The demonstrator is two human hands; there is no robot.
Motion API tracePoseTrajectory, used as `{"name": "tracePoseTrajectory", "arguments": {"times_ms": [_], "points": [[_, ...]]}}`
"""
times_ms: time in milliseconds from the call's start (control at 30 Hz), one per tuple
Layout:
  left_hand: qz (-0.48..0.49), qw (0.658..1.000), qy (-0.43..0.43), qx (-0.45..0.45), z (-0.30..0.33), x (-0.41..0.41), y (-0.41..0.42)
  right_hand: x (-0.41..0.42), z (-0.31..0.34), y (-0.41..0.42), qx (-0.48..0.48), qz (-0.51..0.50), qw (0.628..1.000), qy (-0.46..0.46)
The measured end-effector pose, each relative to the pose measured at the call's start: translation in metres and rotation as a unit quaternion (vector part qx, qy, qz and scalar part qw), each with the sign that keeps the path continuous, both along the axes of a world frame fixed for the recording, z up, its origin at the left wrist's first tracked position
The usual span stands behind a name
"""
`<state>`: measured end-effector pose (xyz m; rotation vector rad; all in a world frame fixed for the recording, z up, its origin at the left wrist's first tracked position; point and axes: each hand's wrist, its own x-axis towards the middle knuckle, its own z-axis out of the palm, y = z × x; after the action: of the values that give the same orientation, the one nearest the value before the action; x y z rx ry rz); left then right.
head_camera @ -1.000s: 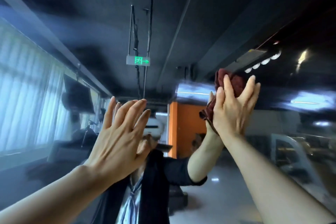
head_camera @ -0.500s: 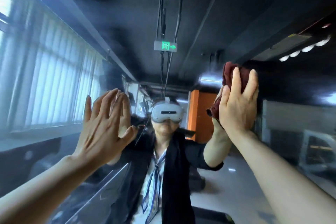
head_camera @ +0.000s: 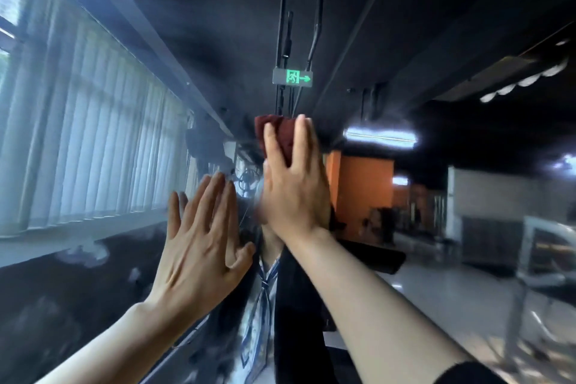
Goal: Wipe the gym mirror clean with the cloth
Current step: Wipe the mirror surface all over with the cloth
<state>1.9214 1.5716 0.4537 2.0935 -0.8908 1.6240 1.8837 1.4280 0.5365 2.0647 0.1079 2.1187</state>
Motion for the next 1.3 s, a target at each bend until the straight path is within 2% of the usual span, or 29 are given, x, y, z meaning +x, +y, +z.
{"name": "tracePoseTrajectory", "arguments": {"times_ms": [133, 233, 300, 367, 467, 533, 700, 800, 867, 933, 1000, 1067, 1100, 1167, 1233, 1300], "points": [[-0.041, 0.999, 0.018, -0.007, -0.010, 0.001, 0.006, 0.008, -0.034, 0.027, -0.108, -0.012, 0.993, 0.045], [-0.047, 0.998, 0.030, 0.011, -0.025, -0.004, 0.009, -0.006, -0.043, 0.003, -0.193, -0.004, 0.976, 0.105], [-0.049, 0.998, 0.026, 0.022, -0.038, -0.006, 0.011, -0.022, -0.039, -0.027, -0.215, -0.019, 0.971, 0.099], [-0.059, 0.998, 0.022, 0.020, -0.048, -0.007, 0.014, -0.036, -0.031, -0.058, -0.140, -0.033, 0.988, 0.049], [-0.063, 0.998, 0.021, 0.009, -0.060, -0.009, 0.013, -0.041, -0.026, -0.066, 0.081, -0.030, 0.995, -0.050], [-0.065, 0.997, 0.031, -0.002, -0.066, -0.014, 0.009, -0.033, -0.034, -0.048, 0.125, -0.030, 0.989, -0.076], [-0.079, 0.993, 0.080, -0.027, -0.097, -0.032, -0.010, -0.023, -0.109, -0.033, -0.043, -0.023, 0.998, 0.036], [-0.083, 0.992, 0.097, -0.001, -0.114, -0.042, -0.020, -0.041, -0.153, -0.059, -0.149, -0.032, 0.983, 0.103], [-0.089, 0.992, 0.092, 0.019, -0.118, -0.048, -0.025, -0.058, -0.156, -0.086, -0.188, -0.045, 0.973, 0.122], [-0.092, 0.991, 0.088, 0.032, -0.118, -0.051, -0.028, -0.069, -0.139, -0.111, -0.131, -0.059, 0.986, 0.086], [-0.090, 0.991, 0.096, 0.037, -0.119, -0.054, -0.031, -0.073, -0.114, -0.122, 0.009, -0.056, 0.998, 0.014], [-0.087, 0.989, 0.111, 0.036, -0.120, -0.059, -0.035, -0.071, -0.099, -0.115, 0.120, -0.052, 0.990, -0.050], [-0.088, 0.988, 0.119, 0.034, -0.122, -0.061, -0.038, -0.068, -0.100, -0.108, 0.135, -0.049, 0.988, -0.063], [-0.092, 0.987, 0.128, 0.038, -0.129, -0.067, -0.045, -0.061, -0.124, -0.098, 0.089, -0.044, 0.994, -0.036], [-0.090, 0.984, 0.141, 0.052, -0.142, -0.072, -0.050, -0.061, -0.176, -0.095, -0.007, -0.042, 0.999, 0.031], [-0.084, 0.979, 0.171, 0.070, -0.159, -0.075, -0.049, -0.071, -0.238, -0.103, -0.101, -0.053, 0.988, 0.108]]}}
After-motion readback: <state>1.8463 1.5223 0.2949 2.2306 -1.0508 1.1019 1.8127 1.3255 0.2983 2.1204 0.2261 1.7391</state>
